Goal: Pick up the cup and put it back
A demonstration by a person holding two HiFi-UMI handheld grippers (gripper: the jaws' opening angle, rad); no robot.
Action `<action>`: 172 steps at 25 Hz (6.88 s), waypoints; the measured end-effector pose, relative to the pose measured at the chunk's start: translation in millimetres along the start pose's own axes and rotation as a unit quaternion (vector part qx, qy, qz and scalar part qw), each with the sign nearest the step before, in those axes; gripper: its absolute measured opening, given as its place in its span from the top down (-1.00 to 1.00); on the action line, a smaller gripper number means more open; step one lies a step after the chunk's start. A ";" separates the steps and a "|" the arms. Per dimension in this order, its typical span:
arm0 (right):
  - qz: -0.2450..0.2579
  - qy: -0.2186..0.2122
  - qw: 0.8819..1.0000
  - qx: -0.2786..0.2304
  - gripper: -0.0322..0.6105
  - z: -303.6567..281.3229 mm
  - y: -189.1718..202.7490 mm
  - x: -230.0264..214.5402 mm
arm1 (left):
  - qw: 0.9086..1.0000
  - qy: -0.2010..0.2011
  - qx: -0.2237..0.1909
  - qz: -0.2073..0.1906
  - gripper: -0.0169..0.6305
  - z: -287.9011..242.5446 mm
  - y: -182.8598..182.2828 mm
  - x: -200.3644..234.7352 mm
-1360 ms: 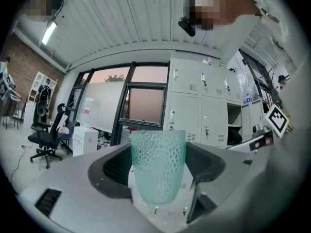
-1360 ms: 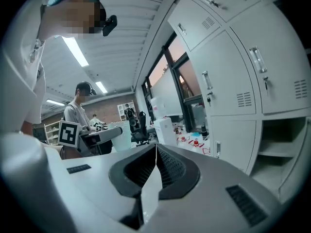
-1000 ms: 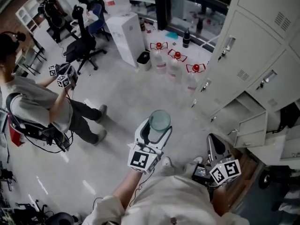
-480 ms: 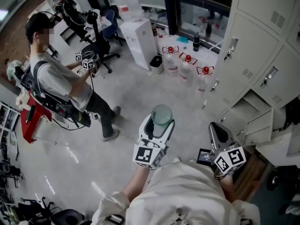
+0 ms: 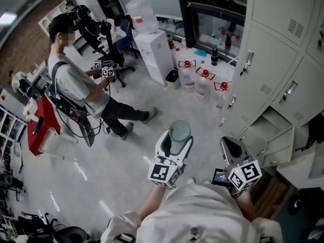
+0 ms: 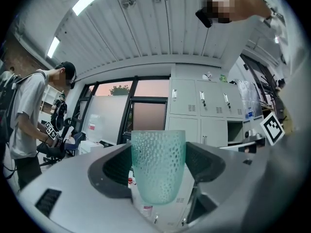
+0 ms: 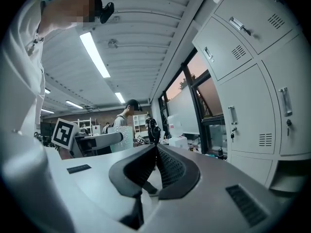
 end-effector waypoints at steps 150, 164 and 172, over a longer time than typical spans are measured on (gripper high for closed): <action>-0.253 0.482 0.837 0.058 0.82 178.8 296.4 -279.0 | 0.915 0.381 0.086 -0.103 -0.12 -571.1 496.3 -411.6; -0.235 0.469 0.850 0.043 0.82 186.1 262.2 -262.7 | 0.917 0.373 0.139 -0.025 0.89 -462.1 446.8 -338.8; -0.186 0.476 0.859 0.001 0.82 200.9 195.5 -261.3 | 0.879 0.449 0.150 0.063 0.92 -388.0 339.1 -292.3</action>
Point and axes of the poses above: the fingertips, and each gripper's own axes: z backward along the fingers, x to its left, y out of its underside, the point moved 7 cm from there along z, backward along the fingers, and after that the axes turned 5 degrees about y, right-handed, at the moved point
